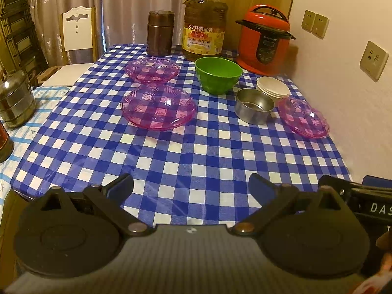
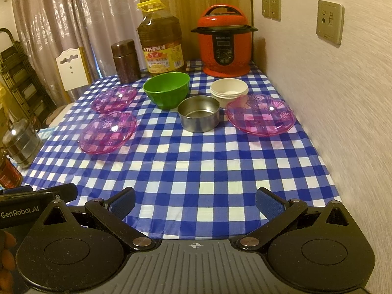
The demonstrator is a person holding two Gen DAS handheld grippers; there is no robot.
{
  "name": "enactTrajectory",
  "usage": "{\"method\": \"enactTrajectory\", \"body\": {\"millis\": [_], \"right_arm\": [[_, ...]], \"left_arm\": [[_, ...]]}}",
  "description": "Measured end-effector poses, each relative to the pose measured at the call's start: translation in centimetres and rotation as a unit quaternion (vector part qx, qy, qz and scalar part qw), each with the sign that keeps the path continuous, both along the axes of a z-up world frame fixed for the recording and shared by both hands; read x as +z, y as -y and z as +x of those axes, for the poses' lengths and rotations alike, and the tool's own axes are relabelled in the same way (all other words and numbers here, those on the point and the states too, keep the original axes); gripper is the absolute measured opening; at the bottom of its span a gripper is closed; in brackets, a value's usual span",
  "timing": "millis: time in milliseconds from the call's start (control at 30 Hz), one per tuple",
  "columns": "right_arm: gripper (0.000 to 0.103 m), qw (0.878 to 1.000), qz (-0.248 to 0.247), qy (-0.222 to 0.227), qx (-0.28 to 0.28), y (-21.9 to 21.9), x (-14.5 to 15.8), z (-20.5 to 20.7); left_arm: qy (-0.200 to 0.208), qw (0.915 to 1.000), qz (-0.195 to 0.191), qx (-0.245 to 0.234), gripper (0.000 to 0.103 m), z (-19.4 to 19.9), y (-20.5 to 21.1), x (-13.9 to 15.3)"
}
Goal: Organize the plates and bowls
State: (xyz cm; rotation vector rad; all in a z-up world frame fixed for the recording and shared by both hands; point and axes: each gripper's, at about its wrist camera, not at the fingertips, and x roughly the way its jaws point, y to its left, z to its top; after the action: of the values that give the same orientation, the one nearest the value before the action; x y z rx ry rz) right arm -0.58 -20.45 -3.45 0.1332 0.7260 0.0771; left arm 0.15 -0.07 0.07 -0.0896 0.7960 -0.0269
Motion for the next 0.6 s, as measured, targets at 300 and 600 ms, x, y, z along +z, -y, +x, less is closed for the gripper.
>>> {"method": "enactTrajectory", "body": {"millis": [300,600], "right_arm": [[0.103,1.0,0.0,0.0,0.0,0.0,-0.01,0.06],[0.103,1.0,0.001,-0.001,-0.001,0.02,-0.06,0.01]], "left_arm": [[0.0,1.0,0.0,-0.001,0.1,0.04,-0.08,-0.15],[-0.001,1.0,-0.001,-0.003,0.1,0.05,-0.11,-0.17]]}}
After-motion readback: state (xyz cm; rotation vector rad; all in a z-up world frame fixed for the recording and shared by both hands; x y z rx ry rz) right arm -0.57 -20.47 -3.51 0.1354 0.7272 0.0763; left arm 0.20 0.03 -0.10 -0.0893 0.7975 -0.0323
